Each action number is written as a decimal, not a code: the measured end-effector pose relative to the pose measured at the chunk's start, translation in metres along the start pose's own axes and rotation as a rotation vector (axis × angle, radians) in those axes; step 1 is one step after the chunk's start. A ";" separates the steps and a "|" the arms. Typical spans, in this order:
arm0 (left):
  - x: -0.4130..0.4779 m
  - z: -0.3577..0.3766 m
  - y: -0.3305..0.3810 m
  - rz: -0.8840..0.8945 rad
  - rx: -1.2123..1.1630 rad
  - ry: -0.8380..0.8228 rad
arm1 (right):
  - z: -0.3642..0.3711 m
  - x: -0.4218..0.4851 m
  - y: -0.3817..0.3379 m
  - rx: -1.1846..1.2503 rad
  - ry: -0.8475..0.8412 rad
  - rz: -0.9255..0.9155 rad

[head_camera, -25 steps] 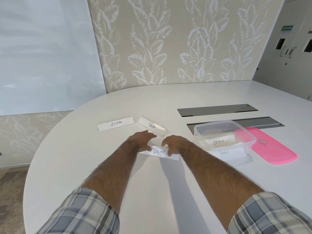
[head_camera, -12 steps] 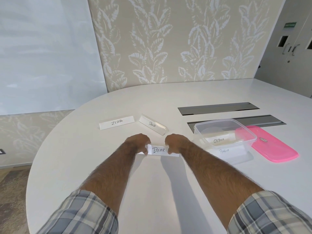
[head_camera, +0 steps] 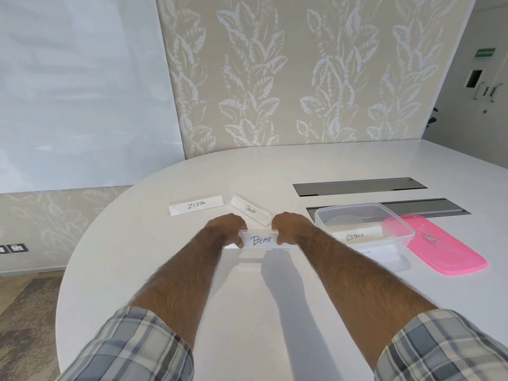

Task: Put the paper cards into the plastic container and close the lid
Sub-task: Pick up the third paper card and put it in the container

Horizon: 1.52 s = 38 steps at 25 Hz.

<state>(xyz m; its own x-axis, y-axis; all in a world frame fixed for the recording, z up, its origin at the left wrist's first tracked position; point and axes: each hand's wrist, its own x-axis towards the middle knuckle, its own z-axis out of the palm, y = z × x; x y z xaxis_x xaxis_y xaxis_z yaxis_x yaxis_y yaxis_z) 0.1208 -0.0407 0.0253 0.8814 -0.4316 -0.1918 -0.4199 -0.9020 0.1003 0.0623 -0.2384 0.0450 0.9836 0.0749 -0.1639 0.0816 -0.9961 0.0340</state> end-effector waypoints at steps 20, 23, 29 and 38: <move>0.015 -0.056 0.232 -0.028 -0.036 0.207 | -0.067 -0.083 0.225 -0.016 0.151 -0.033; 0.023 -0.046 0.258 -0.041 -0.051 0.204 | -0.057 -0.084 0.252 -0.015 0.138 -0.038; 0.041 -0.038 0.289 -0.056 -0.063 0.205 | -0.043 -0.076 0.286 -0.014 0.124 -0.046; 0.073 -0.021 0.294 -0.113 -0.057 0.141 | -0.023 -0.047 0.302 -0.083 0.078 -0.103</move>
<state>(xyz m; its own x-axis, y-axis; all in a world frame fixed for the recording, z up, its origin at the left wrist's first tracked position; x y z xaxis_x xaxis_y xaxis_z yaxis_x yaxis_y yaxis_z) 0.0661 -0.3366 0.0616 0.9456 -0.3183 -0.0668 -0.3068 -0.9412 0.1417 0.0443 -0.5417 0.0858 0.9786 0.1832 -0.0940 0.1925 -0.9759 0.1028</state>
